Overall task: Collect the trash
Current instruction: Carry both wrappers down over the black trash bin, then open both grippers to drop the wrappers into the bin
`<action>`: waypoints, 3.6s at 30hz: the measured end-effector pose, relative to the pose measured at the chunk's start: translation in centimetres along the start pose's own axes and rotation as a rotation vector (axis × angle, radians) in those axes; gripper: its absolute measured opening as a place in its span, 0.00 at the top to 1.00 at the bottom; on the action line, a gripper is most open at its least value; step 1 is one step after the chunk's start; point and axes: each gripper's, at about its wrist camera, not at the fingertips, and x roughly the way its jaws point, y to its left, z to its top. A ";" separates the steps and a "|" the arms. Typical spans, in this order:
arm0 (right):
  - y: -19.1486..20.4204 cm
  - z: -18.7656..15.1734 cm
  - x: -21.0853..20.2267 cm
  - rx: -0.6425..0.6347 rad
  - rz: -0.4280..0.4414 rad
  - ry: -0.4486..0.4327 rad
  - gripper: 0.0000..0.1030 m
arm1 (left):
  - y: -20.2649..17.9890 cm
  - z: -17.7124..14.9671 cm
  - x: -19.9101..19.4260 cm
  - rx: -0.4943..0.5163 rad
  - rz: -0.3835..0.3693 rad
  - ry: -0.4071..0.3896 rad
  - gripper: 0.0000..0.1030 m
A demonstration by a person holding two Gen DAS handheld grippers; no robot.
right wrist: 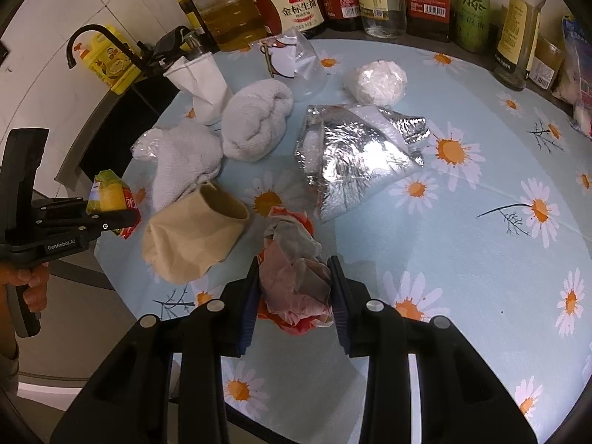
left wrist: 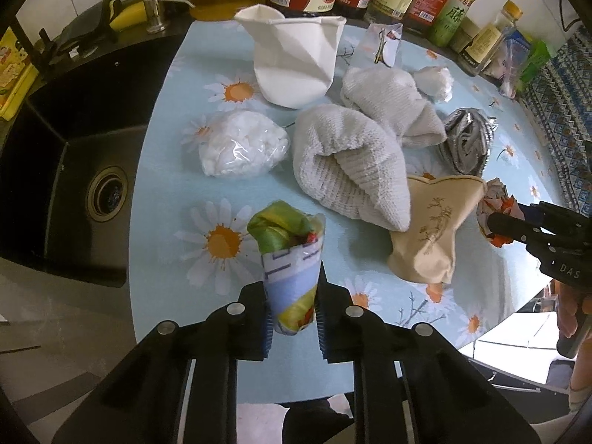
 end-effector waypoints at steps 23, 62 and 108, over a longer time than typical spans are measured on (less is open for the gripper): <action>8.2 -6.2 -3.8 -0.043 0.049 -0.036 0.65 | -1.4 -7.8 -5.2 0.044 -0.067 -0.069 0.84; 11.6 -20.2 14.3 0.098 0.118 0.219 0.65 | 1.3 -22.7 12.9 -0.005 -0.190 0.218 0.85; 10.6 -18.7 5.0 0.182 0.115 0.086 0.42 | 0.8 -21.3 6.8 -0.043 -0.179 0.188 0.59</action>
